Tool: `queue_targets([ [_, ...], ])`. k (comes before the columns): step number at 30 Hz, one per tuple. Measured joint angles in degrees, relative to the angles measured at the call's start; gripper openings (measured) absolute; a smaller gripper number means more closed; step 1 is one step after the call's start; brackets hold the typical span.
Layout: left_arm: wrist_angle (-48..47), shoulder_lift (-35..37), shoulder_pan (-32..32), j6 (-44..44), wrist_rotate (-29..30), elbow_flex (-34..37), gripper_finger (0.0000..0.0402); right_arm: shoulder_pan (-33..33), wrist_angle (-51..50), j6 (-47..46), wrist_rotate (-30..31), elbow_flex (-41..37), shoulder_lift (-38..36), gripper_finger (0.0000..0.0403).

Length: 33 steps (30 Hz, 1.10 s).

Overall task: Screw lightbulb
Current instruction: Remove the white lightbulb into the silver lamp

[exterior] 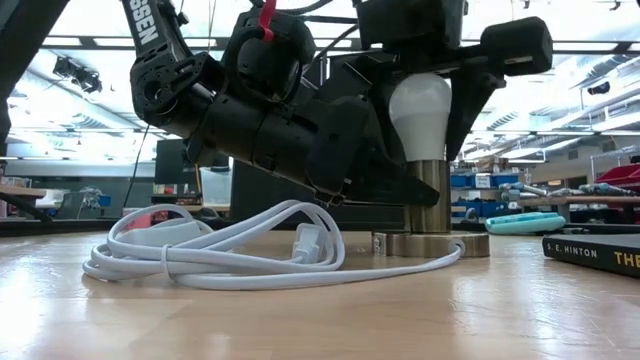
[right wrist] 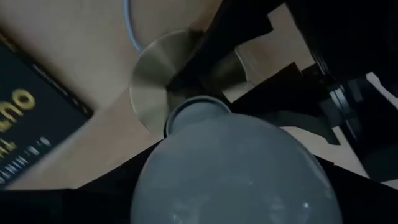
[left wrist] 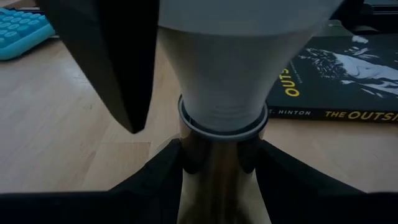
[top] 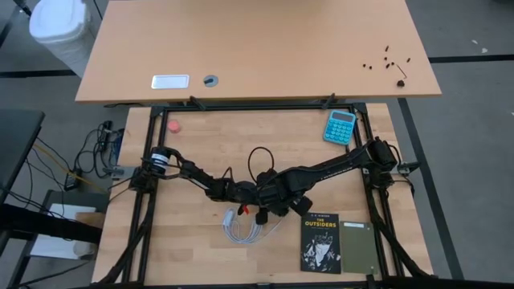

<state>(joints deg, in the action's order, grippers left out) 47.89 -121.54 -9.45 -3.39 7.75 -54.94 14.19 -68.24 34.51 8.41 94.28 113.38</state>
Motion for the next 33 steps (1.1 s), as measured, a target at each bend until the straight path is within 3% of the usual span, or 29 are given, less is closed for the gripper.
queue_targets([
  [7, 0.1, 0.0, 0.0, 0.2, -0.3, 0.0, 0.0178, 0.0, 0.0, 3.0, 0.7, 0.0, -0.2, 0.0270],
  [13, 0.1, 0.0, 0.0, 0.2, -0.6, 0.0, 0.0178, 0.0, -1.0, -4.1, 0.5, 0.8, -0.1, 0.0281],
  [23, 0.0, 0.0, -0.1, -1.1, -0.5, 0.0, 0.0178, 0.5, -7.6, -11.1, -1.6, 10.8, -0.1, 0.0332],
  [33, -0.1, 0.0, -0.1, -1.3, -0.5, -0.1, 0.0178, 0.8, -19.8, -20.0, 1.1, 24.3, -0.1, 0.0328],
])
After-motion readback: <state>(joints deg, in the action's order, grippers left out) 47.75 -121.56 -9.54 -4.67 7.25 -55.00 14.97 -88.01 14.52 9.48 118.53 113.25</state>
